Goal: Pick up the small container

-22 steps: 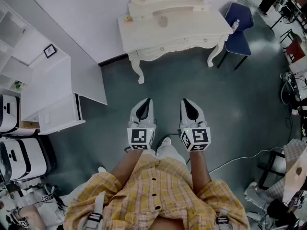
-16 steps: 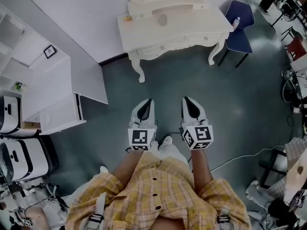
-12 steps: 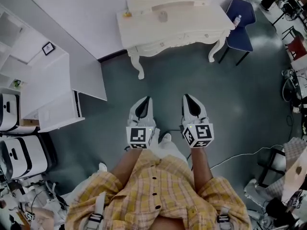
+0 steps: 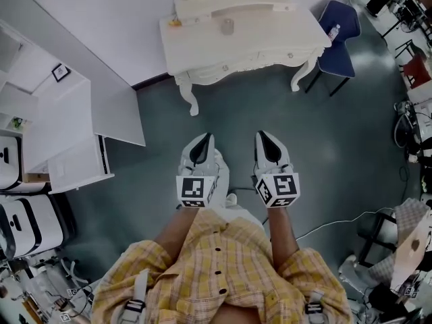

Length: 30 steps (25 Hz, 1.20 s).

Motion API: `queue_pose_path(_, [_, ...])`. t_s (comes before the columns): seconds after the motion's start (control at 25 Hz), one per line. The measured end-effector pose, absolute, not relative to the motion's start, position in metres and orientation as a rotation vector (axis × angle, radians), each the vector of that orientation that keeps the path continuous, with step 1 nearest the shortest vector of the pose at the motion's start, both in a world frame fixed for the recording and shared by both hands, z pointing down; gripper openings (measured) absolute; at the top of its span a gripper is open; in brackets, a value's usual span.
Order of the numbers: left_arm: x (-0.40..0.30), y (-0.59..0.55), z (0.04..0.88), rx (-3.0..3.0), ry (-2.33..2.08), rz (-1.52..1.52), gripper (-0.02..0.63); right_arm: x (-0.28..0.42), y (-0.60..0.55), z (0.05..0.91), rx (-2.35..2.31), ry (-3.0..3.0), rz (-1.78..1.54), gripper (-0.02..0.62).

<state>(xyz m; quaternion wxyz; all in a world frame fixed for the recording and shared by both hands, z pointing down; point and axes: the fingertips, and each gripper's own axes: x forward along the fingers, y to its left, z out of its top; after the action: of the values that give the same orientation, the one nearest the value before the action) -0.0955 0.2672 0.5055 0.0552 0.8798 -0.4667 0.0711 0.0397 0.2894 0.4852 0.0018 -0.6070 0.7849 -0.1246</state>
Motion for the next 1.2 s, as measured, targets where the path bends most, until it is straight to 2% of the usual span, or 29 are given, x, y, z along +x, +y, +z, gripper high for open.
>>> queue_pose_path(0.72, [-0.069, 0.049, 0.491, 2.638, -1.443, 0.174, -0.002, 0.051, 0.068, 0.462, -1.846, 2.532, -0.368, 0.002])
queue_pose_path(1.2, [-0.066, -0.052, 0.488, 2.639, -1.415, 0.201, -0.002, 0.054, -0.037, 0.459, -1.853, 2.522, -0.408, 0.002])
